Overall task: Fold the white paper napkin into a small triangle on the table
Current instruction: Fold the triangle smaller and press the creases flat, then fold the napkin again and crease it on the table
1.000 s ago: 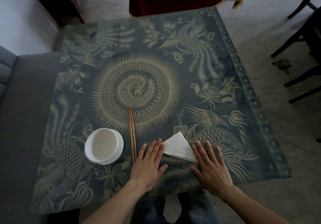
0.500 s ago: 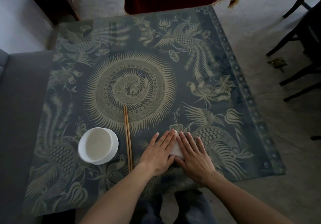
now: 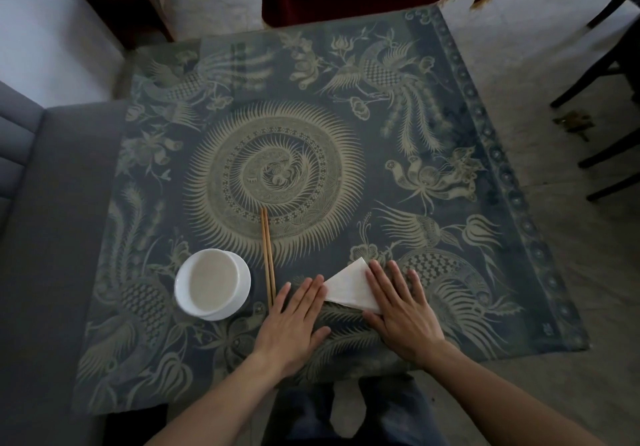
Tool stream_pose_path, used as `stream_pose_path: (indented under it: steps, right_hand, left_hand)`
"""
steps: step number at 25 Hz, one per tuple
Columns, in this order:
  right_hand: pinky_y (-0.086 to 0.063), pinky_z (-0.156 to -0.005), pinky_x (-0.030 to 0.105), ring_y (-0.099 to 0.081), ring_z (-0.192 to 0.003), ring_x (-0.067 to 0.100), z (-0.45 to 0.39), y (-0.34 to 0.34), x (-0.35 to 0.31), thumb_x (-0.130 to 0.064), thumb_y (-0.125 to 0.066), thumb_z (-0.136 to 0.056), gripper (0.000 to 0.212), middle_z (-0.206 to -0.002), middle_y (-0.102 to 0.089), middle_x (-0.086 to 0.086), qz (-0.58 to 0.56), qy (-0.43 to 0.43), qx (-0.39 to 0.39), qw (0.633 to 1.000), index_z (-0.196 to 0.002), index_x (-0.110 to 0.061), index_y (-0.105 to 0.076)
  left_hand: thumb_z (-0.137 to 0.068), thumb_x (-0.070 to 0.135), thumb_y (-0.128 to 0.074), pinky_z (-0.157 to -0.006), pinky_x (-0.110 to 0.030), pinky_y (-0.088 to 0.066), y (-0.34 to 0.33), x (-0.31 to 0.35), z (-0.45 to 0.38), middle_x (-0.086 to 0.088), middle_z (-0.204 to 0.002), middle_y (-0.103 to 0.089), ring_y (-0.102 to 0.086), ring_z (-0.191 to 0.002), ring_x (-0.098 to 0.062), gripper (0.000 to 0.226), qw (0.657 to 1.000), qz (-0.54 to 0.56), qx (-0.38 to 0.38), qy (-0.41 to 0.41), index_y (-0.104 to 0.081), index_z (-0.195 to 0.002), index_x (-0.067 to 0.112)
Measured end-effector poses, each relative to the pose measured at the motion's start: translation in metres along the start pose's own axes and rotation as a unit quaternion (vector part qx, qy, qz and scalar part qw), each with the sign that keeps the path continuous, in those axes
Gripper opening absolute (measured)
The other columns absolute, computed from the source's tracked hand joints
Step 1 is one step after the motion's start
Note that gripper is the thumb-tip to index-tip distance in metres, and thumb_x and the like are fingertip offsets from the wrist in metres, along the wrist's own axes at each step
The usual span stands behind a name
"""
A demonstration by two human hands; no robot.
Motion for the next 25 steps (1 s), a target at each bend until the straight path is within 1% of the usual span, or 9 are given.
stream_pose_path:
  steps: [2,6,9,12,15,17,19,22,25]
  right_hand:
    - [-0.007,-0.116,0.055,-0.001,-0.15,0.028,0.007,0.004,-0.004,-0.057,-0.032,-0.096,0.078,-0.164,-0.003,0.005,-0.001,0.008,0.009,1.0,-0.154,-0.012,-0.008]
    - [-0.016,-0.113,0.052,-0.009,-0.149,0.025,0.042,-0.007,-0.007,-0.056,-0.034,-0.096,0.074,-0.161,-0.019,0.01,0.023,0.049,-0.005,0.999,-0.152,-0.009,-0.023]
    - [-0.017,-0.113,0.049,-0.009,-0.147,0.021,0.064,-0.011,0.005,-0.055,-0.041,-0.094,0.074,-0.159,-0.023,0.008,0.028,0.03,-0.009,0.999,-0.151,-0.01,-0.026]
    - [-0.017,-0.113,0.05,-0.011,-0.147,0.022,0.077,-0.009,0.01,-0.055,-0.043,-0.094,0.074,-0.16,-0.021,0.006,0.026,0.029,0.0,0.999,-0.151,-0.012,-0.026]
    - [-0.021,-0.111,0.053,-0.024,-0.145,0.027,0.078,-0.002,0.008,-0.049,-0.041,-0.095,0.066,-0.157,-0.031,0.007,0.039,0.044,0.032,0.998,-0.148,-0.011,-0.036]
    - [-0.03,-0.107,0.053,-0.042,-0.137,0.031,0.067,0.01,0.005,-0.039,-0.043,-0.093,0.054,-0.148,-0.047,0.01,0.03,0.042,0.069,0.996,-0.139,-0.01,-0.051]
    - [-0.044,-0.095,0.046,-0.055,-0.122,0.03,0.047,0.025,-0.003,-0.029,-0.051,-0.088,0.045,-0.136,-0.058,0.008,0.001,0.03,0.096,0.995,-0.13,-0.013,-0.057]
    - [-0.052,-0.078,0.041,-0.061,-0.103,0.028,0.025,0.033,-0.017,-0.021,-0.063,-0.079,0.044,-0.126,-0.061,0.005,-0.016,0.006,0.077,0.997,-0.123,-0.017,-0.059]
    - [-0.054,-0.077,0.041,-0.062,-0.1,0.029,0.018,0.031,-0.021,-0.02,-0.066,-0.077,0.041,-0.122,-0.063,0.004,-0.02,-0.01,0.062,0.998,-0.118,-0.017,-0.062]
  left_hand:
    - [-0.101,0.054,-0.019,-0.117,-0.047,0.005,0.006,0.009,-0.004,-0.004,-0.162,0.014,0.014,-0.148,-0.021,0.072,1.0,0.007,0.019,-0.007,0.004,-0.154,0.012]
    - [-0.1,0.056,-0.015,-0.119,-0.048,0.01,-0.004,0.035,-0.007,-0.003,-0.161,0.022,0.027,-0.145,-0.017,0.073,0.997,-0.004,-0.004,-0.071,0.014,-0.152,0.015]
    - [-0.1,0.054,-0.019,-0.117,-0.045,0.005,-0.005,0.031,-0.004,-0.003,-0.162,0.017,0.019,-0.147,-0.019,0.072,0.998,0.016,0.005,-0.061,0.008,-0.153,0.015]
    - [-0.1,0.054,-0.019,-0.116,-0.044,0.005,-0.006,0.025,-0.001,-0.003,-0.162,0.016,0.017,-0.148,-0.019,0.071,0.997,0.016,0.009,-0.075,0.007,-0.154,0.015]
    - [-0.101,0.052,-0.023,-0.118,-0.045,-0.004,0.003,0.023,-0.002,-0.007,-0.164,-0.001,-0.001,-0.15,-0.022,0.069,0.995,0.029,0.038,-0.093,-0.008,-0.155,0.012]
    - [-0.101,0.047,-0.035,-0.116,-0.044,-0.025,0.018,0.019,-0.007,-0.009,-0.162,-0.022,-0.026,-0.146,-0.024,0.065,0.992,0.072,0.091,-0.056,-0.022,-0.154,0.012]
    - [-0.097,0.043,-0.05,-0.101,-0.041,-0.042,0.035,0.011,-0.018,-0.005,-0.149,-0.041,-0.046,-0.129,-0.023,0.063,0.982,0.135,0.123,0.042,-0.031,-0.15,0.016]
    - [-0.09,0.041,-0.063,-0.088,-0.04,-0.047,0.046,0.004,-0.031,-0.003,-0.13,-0.047,-0.053,-0.114,-0.024,0.061,0.965,0.19,0.09,0.159,-0.037,-0.142,0.021]
    - [-0.088,0.035,-0.066,-0.089,-0.044,-0.048,0.043,0.0,-0.04,-0.004,-0.125,-0.055,-0.056,-0.112,-0.027,0.055,0.946,0.243,0.039,0.209,-0.041,-0.136,0.023]
Point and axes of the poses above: each hand's wrist, its own z-axis away from the middle knuckle, its own y-axis out of the back of the hand, x = y × z, the point moved 6 cm from there along -z, towards the middle knuckle
